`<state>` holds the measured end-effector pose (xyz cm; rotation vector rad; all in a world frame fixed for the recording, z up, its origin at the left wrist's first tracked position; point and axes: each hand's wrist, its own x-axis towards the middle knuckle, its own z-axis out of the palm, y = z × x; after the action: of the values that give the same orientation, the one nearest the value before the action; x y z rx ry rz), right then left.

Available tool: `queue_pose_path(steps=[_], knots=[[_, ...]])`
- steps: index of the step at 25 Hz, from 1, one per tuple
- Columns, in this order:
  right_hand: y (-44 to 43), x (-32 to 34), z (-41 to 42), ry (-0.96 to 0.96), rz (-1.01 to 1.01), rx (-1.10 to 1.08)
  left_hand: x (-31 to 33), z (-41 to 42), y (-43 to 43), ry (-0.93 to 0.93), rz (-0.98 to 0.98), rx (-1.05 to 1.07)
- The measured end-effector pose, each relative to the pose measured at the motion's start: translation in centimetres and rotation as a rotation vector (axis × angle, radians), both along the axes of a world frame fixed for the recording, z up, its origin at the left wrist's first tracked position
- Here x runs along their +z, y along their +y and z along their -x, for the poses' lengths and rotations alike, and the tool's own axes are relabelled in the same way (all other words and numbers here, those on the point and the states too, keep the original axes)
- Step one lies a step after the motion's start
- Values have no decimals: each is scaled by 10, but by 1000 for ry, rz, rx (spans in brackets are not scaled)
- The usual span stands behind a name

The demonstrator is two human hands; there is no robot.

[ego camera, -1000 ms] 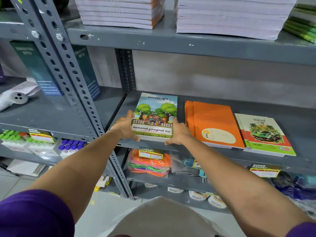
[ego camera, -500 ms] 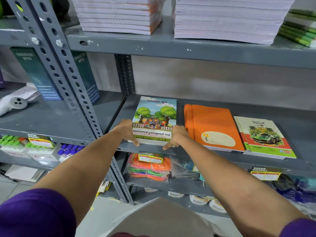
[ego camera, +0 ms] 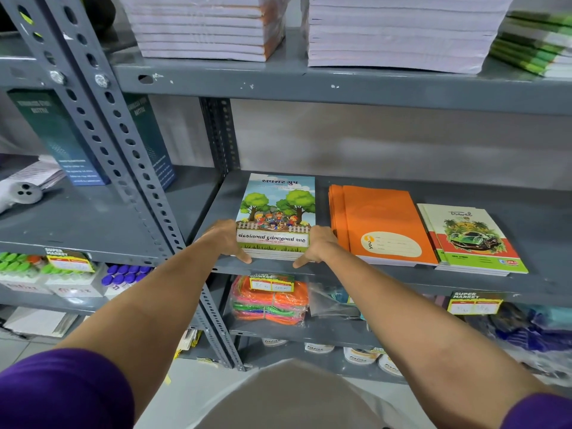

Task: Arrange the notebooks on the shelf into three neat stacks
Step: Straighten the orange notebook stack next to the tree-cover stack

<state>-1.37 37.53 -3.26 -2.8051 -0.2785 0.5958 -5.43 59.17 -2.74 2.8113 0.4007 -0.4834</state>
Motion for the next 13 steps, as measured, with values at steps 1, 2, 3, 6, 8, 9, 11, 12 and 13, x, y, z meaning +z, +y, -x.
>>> queue_pose_path(steps=[1,2,3,6,8,9,11,12,13], knots=[[0,1,2,2,6,2,3,1,-2,26,-47,-18],[0,2,3,13,17,6,8,0,-4,54,-121,-34],[-2,5,4,35,27,3,14,-1,-6,83,-204,-41],[-15,18,4,148,-62,-97,31,-8,-15,137,-298,-70],[-25,29,3,216,-217,-205,40,-12,-29,132,-319,-131],[-28,34,3,234,-263,-240,41,-13,-36,124,-330,-163],[-39,43,3,239,-333,-281,40,-16,-56,99,-333,-225],[-47,47,0,225,-365,-293,40,-18,-66,82,-320,-250],[-56,50,-4,200,-388,-300,40,-20,-75,63,-296,-270]])
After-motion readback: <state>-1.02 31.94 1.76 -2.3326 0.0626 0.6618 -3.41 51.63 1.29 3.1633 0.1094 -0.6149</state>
